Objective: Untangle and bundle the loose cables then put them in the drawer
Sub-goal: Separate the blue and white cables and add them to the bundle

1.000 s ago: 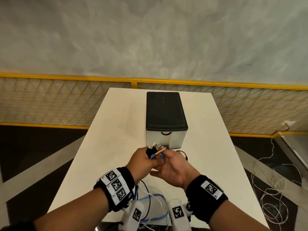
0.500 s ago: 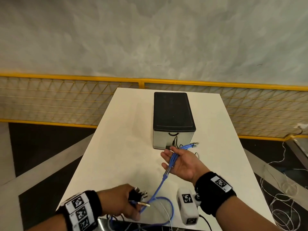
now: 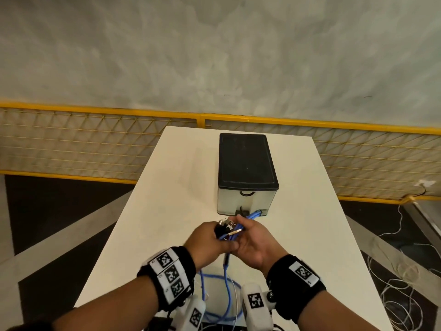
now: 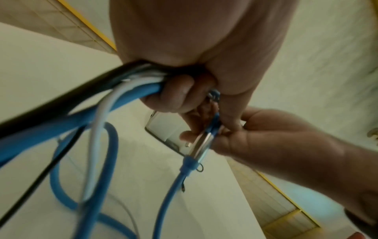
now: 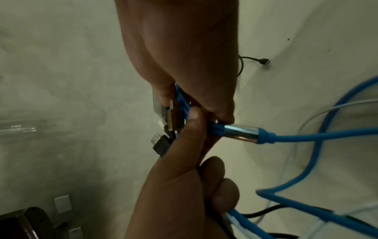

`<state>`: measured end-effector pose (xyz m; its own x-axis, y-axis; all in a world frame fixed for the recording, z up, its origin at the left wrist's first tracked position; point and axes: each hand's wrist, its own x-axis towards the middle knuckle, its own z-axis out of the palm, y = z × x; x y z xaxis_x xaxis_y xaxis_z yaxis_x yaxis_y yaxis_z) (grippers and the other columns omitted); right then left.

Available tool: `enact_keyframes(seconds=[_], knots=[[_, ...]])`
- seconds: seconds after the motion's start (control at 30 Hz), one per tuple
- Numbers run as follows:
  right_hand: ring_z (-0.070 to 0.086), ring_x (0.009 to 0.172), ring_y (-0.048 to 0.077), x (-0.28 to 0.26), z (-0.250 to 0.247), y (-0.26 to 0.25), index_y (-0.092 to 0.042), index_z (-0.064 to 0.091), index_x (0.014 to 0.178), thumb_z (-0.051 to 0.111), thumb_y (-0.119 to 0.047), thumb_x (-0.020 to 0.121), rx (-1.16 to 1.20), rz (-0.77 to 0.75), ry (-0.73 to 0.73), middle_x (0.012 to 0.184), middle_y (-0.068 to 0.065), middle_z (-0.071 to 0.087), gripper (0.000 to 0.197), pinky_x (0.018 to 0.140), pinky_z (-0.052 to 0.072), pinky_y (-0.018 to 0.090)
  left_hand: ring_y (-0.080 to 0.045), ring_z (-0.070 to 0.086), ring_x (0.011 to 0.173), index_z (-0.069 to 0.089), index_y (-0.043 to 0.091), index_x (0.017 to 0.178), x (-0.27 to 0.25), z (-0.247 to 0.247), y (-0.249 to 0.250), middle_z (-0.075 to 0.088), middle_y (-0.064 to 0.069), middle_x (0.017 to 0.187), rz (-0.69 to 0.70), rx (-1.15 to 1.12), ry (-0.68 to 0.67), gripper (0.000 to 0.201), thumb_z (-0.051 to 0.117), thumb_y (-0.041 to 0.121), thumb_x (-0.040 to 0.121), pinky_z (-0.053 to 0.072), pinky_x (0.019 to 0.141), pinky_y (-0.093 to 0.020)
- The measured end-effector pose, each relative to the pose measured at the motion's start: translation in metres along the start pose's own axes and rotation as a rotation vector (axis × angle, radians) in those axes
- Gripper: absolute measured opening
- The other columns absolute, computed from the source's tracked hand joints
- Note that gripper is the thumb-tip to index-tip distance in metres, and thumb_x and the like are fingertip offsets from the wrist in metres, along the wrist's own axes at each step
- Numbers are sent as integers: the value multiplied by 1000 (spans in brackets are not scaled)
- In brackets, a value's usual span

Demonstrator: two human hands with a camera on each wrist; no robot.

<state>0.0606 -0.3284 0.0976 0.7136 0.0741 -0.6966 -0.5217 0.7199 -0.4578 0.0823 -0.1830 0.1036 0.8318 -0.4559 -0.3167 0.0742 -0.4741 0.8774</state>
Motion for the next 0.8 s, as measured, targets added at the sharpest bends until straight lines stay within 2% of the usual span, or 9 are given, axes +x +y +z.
enact_keyframes(seconds=[0.03,0.1,0.23,0.4,0.5,0.57,0.67,0.73,0.8], knots=[[68,76,33,0,0,1,-8,64,95,46,-28,101,-3,7,4,87,17,71,28,61,58,38,-11,67,73,70,24,76,2,5,-1,72,5,75,9,17,12,13,81,23,70,52,76,-30],[68,82,34,0,-2,0,-8,65,96,46,-29,101,-2,8,2,92,17,73,29,65,58,42,-5,61,66,64,28,68,4,11,-3,67,9,69,38,58,-18,21,79,15,74,48,69,-25],[66,104,33,3,-11,-9,-9,59,101,46,-21,102,67,-23,42,99,18,75,18,84,50,49,-4,56,59,62,24,63,-5,4,-11,62,9,64,-3,150,-215,21,82,20,70,43,61,-20],[73,90,30,8,-15,-8,-9,58,110,50,-18,101,8,-1,55,89,14,76,15,78,52,53,-9,57,66,64,19,69,-18,-27,-30,62,3,70,-76,164,-341,20,83,25,66,44,70,-26],[72,95,33,7,-13,-2,-10,59,100,54,-16,99,-77,30,27,93,16,73,8,79,54,55,-9,57,68,64,21,70,-26,-35,-38,61,6,70,-100,174,-416,21,84,25,67,43,72,-26],[72,94,35,4,-14,0,-10,60,101,55,-15,98,-207,20,9,91,16,73,7,79,55,53,-7,56,67,63,21,71,-29,-37,-42,60,8,69,-100,196,-436,24,85,28,68,42,70,-25],[72,92,35,-4,-21,-4,-13,57,113,53,-17,99,-369,-19,-8,94,16,73,15,79,57,53,-3,57,61,67,15,78,-33,-38,-44,63,9,68,-94,169,-339,27,86,30,68,44,64,-21],[72,92,33,-13,-25,-9,-14,57,115,55,-19,99,-494,-31,-37,100,16,73,18,80,56,52,-5,46,45,65,12,77,-34,-43,-43,55,5,59,-140,71,-196,21,84,18,74,37,48,-19],[71,87,29,-24,-27,-11,-12,59,106,57,-16,97,-654,-36,-115,99,16,73,11,76,57,45,-11,31,40,59,12,75,-31,-51,-43,40,0,54,-214,-89,-82,21,79,12,79,26,42,-22]])
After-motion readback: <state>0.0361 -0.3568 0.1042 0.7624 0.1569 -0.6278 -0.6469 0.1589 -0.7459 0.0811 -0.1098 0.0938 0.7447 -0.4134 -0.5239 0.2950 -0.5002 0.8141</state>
